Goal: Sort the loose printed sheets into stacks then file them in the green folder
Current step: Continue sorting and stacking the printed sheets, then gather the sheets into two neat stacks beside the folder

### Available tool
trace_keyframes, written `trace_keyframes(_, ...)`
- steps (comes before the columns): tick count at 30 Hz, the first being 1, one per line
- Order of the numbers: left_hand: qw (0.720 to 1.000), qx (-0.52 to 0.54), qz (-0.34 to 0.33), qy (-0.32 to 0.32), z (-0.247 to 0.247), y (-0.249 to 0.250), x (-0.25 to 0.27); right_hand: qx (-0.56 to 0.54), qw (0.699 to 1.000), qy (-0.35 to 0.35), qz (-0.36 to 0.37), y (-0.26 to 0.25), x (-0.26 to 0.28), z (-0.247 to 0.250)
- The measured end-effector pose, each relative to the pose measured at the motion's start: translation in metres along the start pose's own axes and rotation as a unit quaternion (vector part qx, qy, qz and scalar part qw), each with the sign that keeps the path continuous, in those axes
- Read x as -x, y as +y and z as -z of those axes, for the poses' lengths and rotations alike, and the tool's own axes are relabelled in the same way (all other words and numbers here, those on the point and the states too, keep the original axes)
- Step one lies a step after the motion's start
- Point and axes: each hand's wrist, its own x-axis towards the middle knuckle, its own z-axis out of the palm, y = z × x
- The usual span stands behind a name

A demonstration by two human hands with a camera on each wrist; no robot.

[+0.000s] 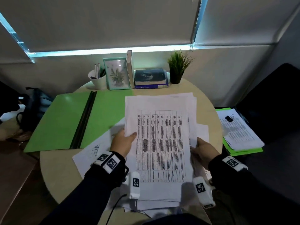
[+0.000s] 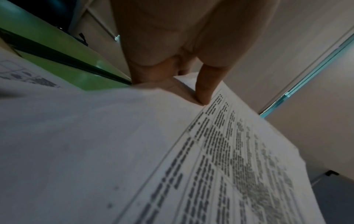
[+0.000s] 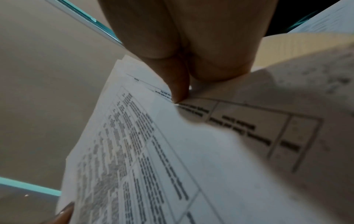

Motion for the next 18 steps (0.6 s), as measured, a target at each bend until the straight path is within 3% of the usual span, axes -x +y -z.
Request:
trace_keyframes(4, 1.000, 0.022, 0.019, 0.010, -0.001, -0.005, -0.004, -0.032, 0.999, 0.004, 0.013, -0.013, 0.012, -0.009)
trace_keyframes(9, 0.999, 0.023, -0.021, 0.019, -0.004, 0.007, 0.002, -0.077, 0.993, 0.065, 0.054, -0.028, 0.015, -0.017)
trace_keyframes(13, 0.989, 0.069, -0.114, 0.062, -0.005, 0.035, 0.017, 0.055, 0.972, 0.078, 0.213, -0.039, 0.017, -0.025)
trace_keyframes(18, 0.963, 0.117, -0.206, 0.130, -0.005, 0.046, 0.022, -0.016, 0.950, 0.102, 0.296, -0.050, 0.023, -0.029)
